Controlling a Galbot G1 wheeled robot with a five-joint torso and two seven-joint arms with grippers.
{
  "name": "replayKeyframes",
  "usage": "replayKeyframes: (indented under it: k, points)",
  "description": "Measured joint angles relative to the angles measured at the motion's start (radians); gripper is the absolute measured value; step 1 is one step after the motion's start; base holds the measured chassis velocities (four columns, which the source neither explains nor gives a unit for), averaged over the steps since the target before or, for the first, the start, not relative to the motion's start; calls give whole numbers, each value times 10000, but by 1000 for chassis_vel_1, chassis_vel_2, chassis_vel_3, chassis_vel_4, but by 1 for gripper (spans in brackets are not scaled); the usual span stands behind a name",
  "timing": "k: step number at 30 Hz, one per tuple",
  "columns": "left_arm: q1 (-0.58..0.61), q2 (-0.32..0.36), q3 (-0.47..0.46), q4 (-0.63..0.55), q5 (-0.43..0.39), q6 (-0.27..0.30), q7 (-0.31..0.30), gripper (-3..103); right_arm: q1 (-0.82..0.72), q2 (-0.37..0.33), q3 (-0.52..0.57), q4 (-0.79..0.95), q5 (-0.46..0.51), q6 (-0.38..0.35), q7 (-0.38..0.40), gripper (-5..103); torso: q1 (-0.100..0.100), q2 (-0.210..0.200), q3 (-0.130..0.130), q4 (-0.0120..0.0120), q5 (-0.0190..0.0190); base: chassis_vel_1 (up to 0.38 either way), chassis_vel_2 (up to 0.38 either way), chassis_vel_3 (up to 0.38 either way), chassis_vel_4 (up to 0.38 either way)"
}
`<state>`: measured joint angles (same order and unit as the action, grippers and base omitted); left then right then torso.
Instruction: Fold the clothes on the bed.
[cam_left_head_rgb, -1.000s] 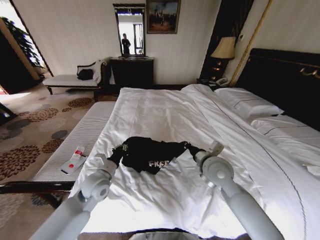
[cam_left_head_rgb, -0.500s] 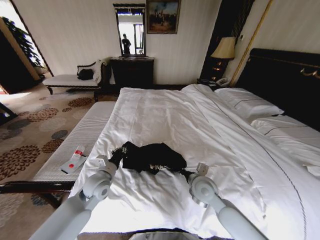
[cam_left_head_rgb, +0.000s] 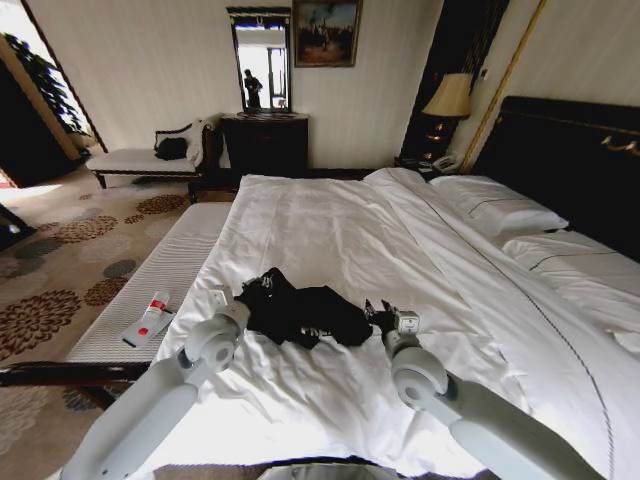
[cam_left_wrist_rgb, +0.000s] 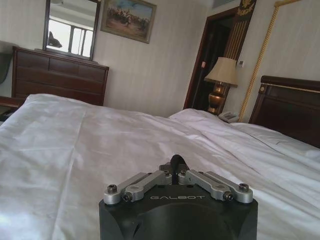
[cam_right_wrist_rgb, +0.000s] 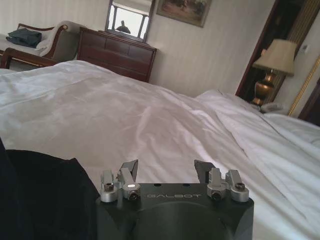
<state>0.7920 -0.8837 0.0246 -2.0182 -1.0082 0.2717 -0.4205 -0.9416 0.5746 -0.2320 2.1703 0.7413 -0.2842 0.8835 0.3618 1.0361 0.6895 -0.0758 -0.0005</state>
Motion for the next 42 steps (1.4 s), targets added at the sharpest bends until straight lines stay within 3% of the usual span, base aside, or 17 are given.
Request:
replayKeyframes:
  k: [2,3,6,8,11,18,21,27,34,42]
  points:
    - [-477,-95,303,149,-1,24,0,0,12,-356,-399,-378,-1294,667,-740,73,-1,0,-1,1,0,0,0,0,0]
    - [-477,-95,303,149,-1,24,0,0,12,-356,-399,-378,-1294,667,-740,73,-1,0,-1,1,0,0,0,0,0]
    - [-1047,-281,581,344,-62,128,-48,0,5,-435,-789,-1328,-2868,1622,-1766,89,-1,0,0,3,2,0,0,0,0]
    - [-1227,-351,652,400,-140,186,-88,0,-4,-374,-883,-1644,-3182,1845,-1956,89,0,-1,0,3,3,0,0,0,0]
    - [-1545,-504,729,482,-259,276,-143,0,-31,-138,-1158,-2003,-3443,2226,-2200,99,0,0,0,2,3,0,0,0,0]
    - [-1820,-686,724,477,-343,366,-165,0,-35,245,-1790,-2052,-3223,3325,-2737,100,-1,0,-2,4,-1,0,0,0,0]
    - [-1943,-708,709,520,-347,390,-168,0,-19,437,-2223,-1922,-2686,3877,-3024,100,0,-1,-1,2,0,0,0,0,0]
    - [-2106,-683,707,680,-366,395,-122,0,109,576,-2587,-1801,-2321,4043,-3172,100,-1,0,-1,5,-2,0,0,0,0]
    - [-2346,-757,709,887,-483,395,-31,0,-177,410,-2605,-990,-789,3827,-2832,100,-1,0,-2,0,-2,0,0,0,0]
    - [-2502,-866,719,775,-723,465,-63,0,11,705,-2995,-1796,-1190,3881,-2912,100,-2,0,-1,3,0,0,0,0,0]
